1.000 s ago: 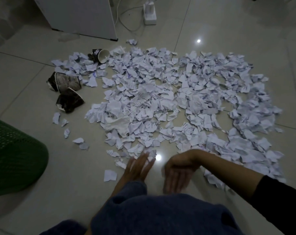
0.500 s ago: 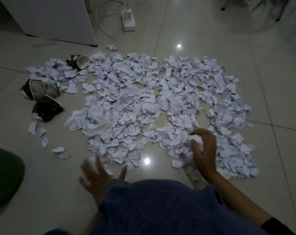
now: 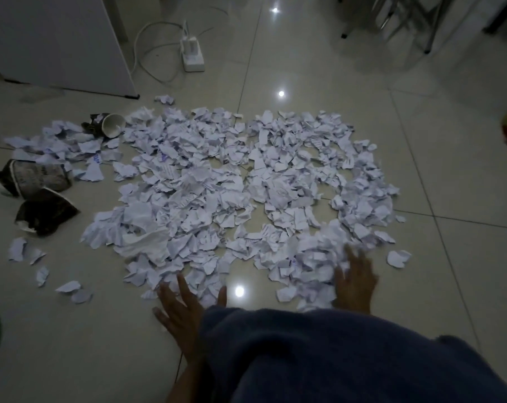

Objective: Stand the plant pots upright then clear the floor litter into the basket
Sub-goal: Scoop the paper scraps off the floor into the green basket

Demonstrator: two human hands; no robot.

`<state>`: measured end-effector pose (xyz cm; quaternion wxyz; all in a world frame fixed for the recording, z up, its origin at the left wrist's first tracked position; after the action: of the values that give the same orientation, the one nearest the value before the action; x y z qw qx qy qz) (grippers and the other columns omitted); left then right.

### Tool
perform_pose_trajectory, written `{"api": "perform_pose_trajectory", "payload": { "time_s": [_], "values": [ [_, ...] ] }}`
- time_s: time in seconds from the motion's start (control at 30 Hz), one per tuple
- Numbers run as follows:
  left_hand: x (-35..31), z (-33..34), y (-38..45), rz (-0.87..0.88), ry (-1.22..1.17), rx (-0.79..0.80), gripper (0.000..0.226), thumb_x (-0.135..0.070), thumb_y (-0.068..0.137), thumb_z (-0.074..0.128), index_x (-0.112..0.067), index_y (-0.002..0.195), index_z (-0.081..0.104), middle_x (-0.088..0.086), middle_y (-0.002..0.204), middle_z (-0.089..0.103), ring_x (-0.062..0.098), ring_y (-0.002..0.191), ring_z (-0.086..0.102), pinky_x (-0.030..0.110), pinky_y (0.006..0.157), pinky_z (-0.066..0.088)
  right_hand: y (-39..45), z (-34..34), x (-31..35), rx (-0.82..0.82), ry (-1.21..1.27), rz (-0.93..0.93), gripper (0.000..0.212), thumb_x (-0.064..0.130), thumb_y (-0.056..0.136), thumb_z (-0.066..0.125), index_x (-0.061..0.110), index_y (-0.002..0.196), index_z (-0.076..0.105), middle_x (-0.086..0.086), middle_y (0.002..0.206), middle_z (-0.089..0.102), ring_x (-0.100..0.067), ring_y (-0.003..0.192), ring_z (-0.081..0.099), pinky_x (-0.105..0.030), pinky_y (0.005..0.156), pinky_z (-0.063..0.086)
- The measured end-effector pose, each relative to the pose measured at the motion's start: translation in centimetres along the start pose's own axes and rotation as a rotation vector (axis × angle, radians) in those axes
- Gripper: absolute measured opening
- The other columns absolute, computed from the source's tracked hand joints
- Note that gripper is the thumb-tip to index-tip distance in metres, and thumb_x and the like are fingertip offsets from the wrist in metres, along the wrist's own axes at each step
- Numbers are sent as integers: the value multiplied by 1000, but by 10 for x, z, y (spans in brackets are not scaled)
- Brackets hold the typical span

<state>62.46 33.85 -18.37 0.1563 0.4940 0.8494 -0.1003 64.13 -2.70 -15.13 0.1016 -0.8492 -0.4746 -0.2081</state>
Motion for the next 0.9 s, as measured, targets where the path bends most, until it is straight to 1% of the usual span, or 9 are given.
{"api": "perform_pose_trajectory", "payload": {
  "time_s": [0.1,0.17,0.23,0.33,0.43,0.57,0.7,0.8,0.9],
  "values": [
    [-23,-17,3,-43,-103,-33,100,-85,75,22,-24,153,10,13,158,11,26,147,10,46,119,1,-14,37,59,206,103,-174,56,44,99,34,31,153,25,-1,163,13,-25,151,7,-55,120,7],
    [-20,-12,14,-47,-126,-9,97,-80,77,29,-23,153,12,15,157,14,29,147,13,51,118,6,-24,48,99,244,246,-239,54,52,99,23,40,151,19,13,162,5,-9,150,-1,-47,122,0],
    [-16,-7,25,-25,-191,-5,92,-73,80,41,-21,152,17,16,155,16,31,145,15,55,117,10,-28,58,127,282,324,-319,51,50,101,23,39,151,23,17,161,6,-3,149,-1,-43,123,4],
    [-18,-13,34,-49,-294,-35,88,-58,80,61,-19,149,21,17,154,17,31,144,14,56,117,8,-24,56,160,241,376,-390,42,40,101,37,35,142,39,12,159,17,-7,147,13,-43,120,21],
    [-23,-24,38,-22,-292,-113,72,-54,86,51,-17,143,28,18,152,19,33,141,20,58,115,14,-12,37,169,115,445,-388,30,37,97,44,27,124,52,11,145,31,-9,138,29,-47,114,32],
    [-49,-26,29,140,-253,-217,60,-47,88,42,-15,139,37,21,149,24,35,138,26,56,111,20,12,28,175,147,419,-526,41,43,93,50,29,131,50,6,151,29,-14,142,25,-45,116,26],
    [-103,-15,13,370,-247,-92,61,-50,89,39,-23,143,29,14,153,22,28,143,21,48,116,14,40,51,186,289,387,-565,51,58,93,42,41,141,40,9,161,17,-16,150,13,-52,118,19],
    [-120,-8,14,233,-333,-7,61,-51,91,34,-27,146,26,7,156,21,24,144,20,46,116,18,38,71,195,344,299,-648,50,59,95,37,47,144,35,12,161,16,-17,151,11,-57,118,15],
    [-120,-3,22,160,-337,-1,57,-50,94,33,-26,146,31,5,154,25,24,141,28,47,113,27,29,88,200,440,265,-695,44,58,98,34,49,140,41,15,159,23,-13,150,12,-53,120,10]
  ]
}}
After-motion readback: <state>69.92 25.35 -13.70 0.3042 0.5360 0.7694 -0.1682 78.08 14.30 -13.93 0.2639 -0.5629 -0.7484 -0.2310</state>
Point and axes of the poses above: each hand's wrist, its own y-axis towards the middle knuckle, its own z-axis out of the palm, x = y × z, the point moved 6 cm from there along y, towards the middle knuckle
